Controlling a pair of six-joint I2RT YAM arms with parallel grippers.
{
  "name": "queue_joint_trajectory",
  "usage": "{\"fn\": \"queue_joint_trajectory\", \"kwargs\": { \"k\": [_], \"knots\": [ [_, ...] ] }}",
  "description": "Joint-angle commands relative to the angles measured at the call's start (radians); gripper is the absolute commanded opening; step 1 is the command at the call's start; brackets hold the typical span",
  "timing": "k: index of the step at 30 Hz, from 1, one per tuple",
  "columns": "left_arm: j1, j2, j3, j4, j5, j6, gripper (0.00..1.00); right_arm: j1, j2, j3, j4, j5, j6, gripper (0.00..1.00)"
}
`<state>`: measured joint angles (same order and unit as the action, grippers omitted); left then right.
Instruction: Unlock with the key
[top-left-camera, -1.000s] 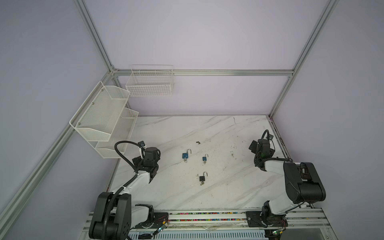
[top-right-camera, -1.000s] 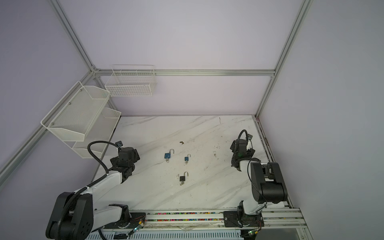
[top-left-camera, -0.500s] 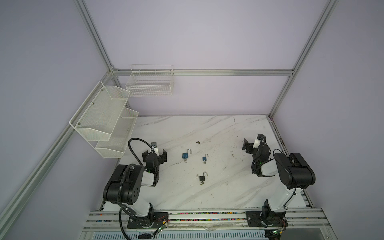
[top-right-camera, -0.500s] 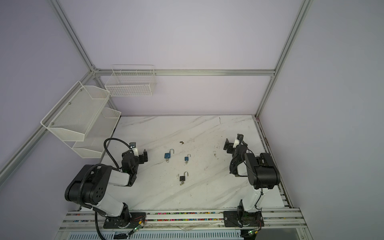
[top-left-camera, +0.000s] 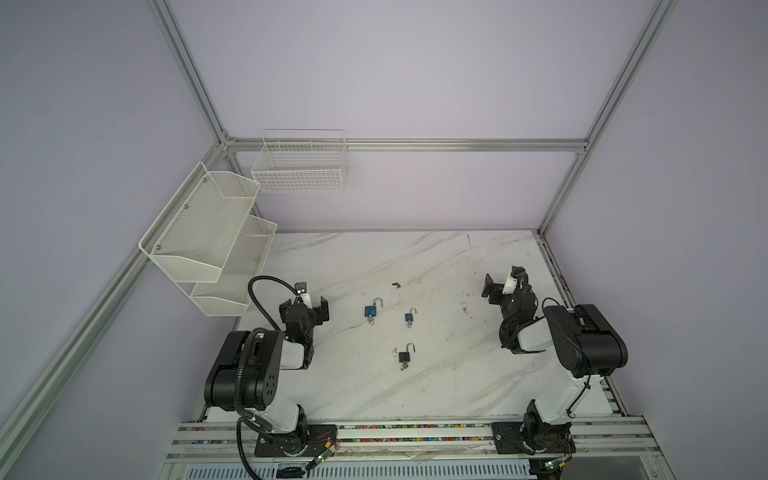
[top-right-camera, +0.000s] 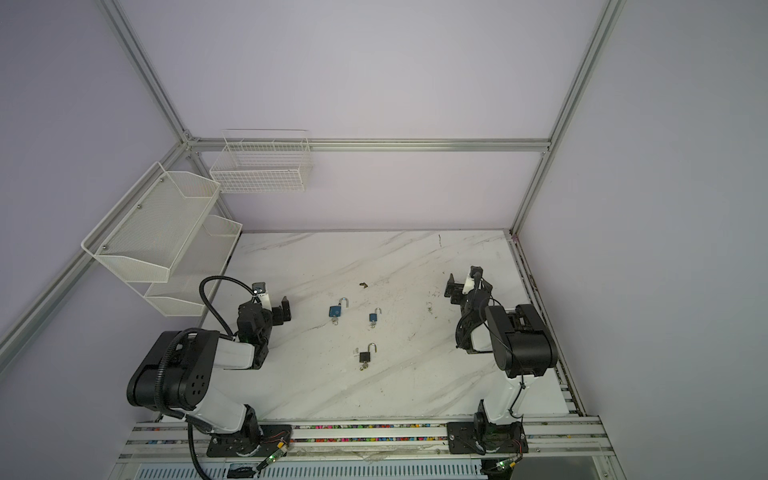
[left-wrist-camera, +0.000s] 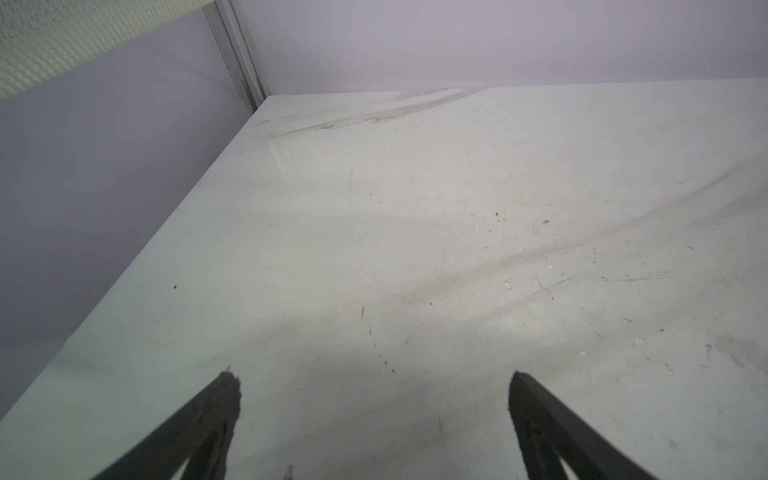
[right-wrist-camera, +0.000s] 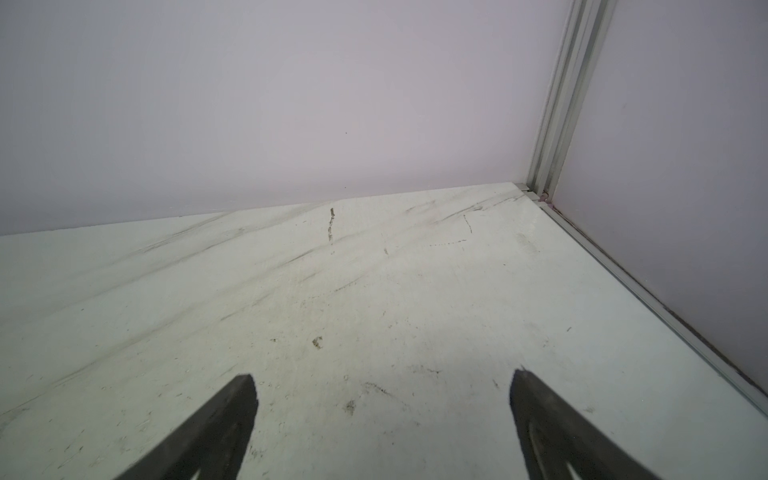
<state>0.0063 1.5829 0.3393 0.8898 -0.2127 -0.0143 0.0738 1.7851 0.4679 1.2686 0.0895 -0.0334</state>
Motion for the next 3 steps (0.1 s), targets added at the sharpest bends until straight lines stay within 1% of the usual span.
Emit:
{"fn": "queue_joint_trajectory", "kwargs": {
  "k": [1,3],
  "knots": [
    [0.003,-0.015,0.039,0.054,0.01,-0.006,1.0,0.004,0.004,0.02,0.039,0.001,-0.025,0.98],
    [0.004,-0.015,0.039,0.055,0.009,-0.005,1.0,0.004,-0.012,0.0,0.053,0.014,-0.027,0.98]
  ]
}}
